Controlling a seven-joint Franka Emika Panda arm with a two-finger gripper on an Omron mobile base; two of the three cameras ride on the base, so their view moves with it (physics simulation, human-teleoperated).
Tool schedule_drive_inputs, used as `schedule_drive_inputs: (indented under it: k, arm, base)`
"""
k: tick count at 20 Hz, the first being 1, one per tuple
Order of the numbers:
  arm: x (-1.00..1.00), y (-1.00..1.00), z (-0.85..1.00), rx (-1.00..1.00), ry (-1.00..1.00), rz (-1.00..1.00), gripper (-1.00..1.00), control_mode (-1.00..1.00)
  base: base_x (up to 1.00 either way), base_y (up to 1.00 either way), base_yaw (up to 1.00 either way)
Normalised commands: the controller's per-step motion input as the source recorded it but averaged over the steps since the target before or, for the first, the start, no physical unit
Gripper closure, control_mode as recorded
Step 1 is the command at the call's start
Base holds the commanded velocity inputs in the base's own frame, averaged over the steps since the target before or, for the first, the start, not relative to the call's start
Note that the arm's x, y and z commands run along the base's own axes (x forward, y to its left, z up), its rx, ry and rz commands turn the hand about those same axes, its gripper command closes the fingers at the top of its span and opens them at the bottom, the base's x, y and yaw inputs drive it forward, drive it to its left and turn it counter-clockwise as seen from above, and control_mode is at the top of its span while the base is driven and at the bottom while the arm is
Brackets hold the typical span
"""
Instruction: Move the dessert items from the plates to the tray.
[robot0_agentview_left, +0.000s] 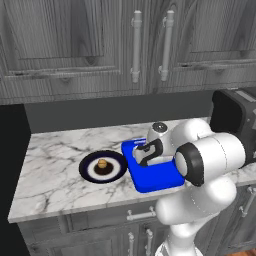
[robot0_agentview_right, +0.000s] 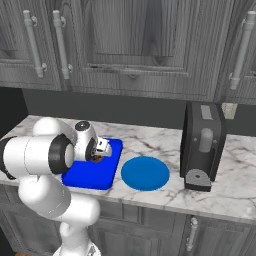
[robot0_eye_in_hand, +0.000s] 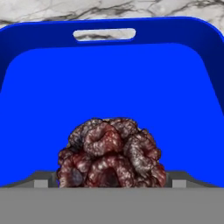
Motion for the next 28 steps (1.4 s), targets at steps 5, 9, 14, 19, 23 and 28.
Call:
schedule_drive_inputs:
  k: [5,9,14,19,23,28]
  arm:
    - [0.0,0.0,0.0,0.0,0.0,0.0,-1.0,-1.0]
    - [0.0,0.0,0.06,0.0,0.0,0.0,-1.0,-1.0]
    - [-0.05,0.0,0.24,0.0,0.0,0.01,-1.0,-1.0]
    - [-0.35,0.09,0.34,0.0,0.0,0.04,-1.0,-1.0]
    - [-0.25,0.37,0.26,0.0,0.0,0.06,-1.0,-1.0]
    - [-0.01,0.54,0.38,0.0,0.0,0.06,-1.0,-1.0]
  base:
    - [0.0,0.0,0.0]
    - [0.0,0.0,0.0]
    - [0.0,0.0,0.0]
    - [0.0,0.0,0.0]
    - [0.0,0.0,0.0]
    - [0.0,0.0,0.0]
